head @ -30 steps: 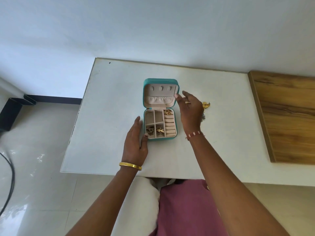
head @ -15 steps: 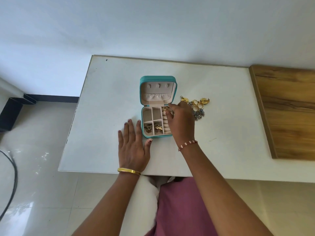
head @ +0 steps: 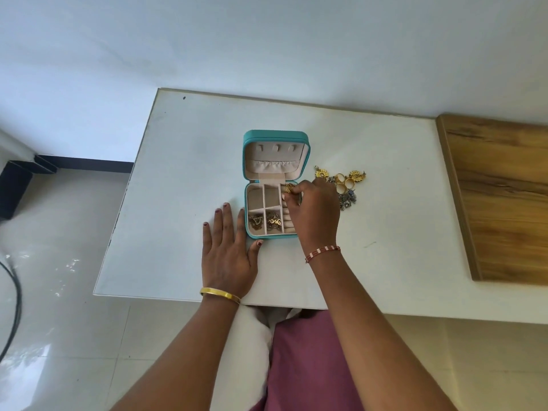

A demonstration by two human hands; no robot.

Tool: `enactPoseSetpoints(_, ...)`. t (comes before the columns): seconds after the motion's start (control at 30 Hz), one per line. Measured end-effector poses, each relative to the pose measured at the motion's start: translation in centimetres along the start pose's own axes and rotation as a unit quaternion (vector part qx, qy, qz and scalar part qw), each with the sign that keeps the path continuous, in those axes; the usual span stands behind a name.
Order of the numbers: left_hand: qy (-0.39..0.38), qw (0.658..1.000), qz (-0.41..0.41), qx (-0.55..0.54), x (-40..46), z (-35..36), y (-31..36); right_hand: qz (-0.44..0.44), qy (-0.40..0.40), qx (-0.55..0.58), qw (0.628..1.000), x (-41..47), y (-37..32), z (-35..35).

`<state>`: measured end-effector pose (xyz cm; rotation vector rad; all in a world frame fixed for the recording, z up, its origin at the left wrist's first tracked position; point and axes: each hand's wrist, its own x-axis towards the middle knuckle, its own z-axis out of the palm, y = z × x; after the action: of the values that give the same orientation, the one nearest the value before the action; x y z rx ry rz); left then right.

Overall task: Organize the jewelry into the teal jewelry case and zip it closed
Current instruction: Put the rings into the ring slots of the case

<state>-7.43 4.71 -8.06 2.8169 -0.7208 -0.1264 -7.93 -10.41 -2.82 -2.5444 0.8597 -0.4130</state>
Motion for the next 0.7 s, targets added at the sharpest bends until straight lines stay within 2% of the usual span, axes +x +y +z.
enactPoseSetpoints(0.17, -0.001, 1.0, -0.011, -0.001, 0.0, 0.0, 0.1, 0.03, -0.023, 0.034, 0.999, 0.6, 0.1, 0.7)
enactPoseSetpoints(0.3, 0.001, 1.0, -0.009, 0.0, 0.0, -0.1, 0.0, 0.076, -0.012, 0.141, 0.987, 0.6, 0.4, 0.3)
enactPoseSetpoints(0.37, 0.003, 1.0, -0.007, 0.002, 0.1, -0.1, 0.0, 0.1, -0.001, 0.233, 0.967, 0.5, 0.2, -0.5)
enactPoseSetpoints(0.43, 0.001, 1.0, -0.008, 0.004, 0.1, 0.0, 0.0, 0.144, 0.025, 0.342, 0.928, 0.5, 0.1, -1.6)
enactPoseSetpoints(0.53, 0.003, 1.0, -0.01, 0.002, 0.1, 0.1, -0.1, 0.192, 0.038, 0.495, 0.847, 0.5, 0.0, -3.8)
enactPoseSetpoints(0.63, 0.0, 1.0, -0.012, -0.005, 0.0, 0.1, -0.1, 0.191, 0.019, 0.605, 0.773, 0.3, -0.2, -6.1)
enactPoseSetpoints(0.7, -0.001, 1.0, -0.016, -0.009, 0.0, 0.1, -0.1, 0.174, 0.014, 0.646, 0.743, 0.0, -0.2, -7.4)
